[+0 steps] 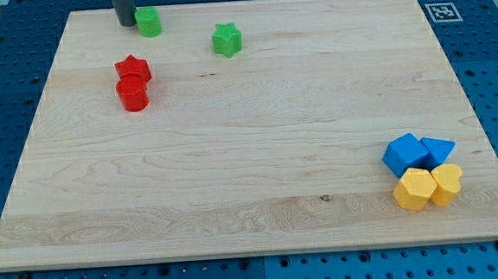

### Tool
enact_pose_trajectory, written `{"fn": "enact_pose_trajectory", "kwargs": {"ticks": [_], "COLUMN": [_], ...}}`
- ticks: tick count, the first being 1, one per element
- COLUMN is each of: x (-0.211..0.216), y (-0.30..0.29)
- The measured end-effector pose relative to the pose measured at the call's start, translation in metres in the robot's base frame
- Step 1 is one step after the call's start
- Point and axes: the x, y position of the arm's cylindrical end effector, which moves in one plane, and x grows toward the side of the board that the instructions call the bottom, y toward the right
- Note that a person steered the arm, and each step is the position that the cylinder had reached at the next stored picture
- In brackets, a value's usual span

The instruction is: Move the green circle closer to the green star

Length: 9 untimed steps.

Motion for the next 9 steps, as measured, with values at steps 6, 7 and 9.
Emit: {"fn": "enact_pose_trajectory", "kwargs": {"ticks": [6, 7, 9], "x": [0.046, 0.047, 0.059], "y": [0.054, 0.064, 0.088]}}
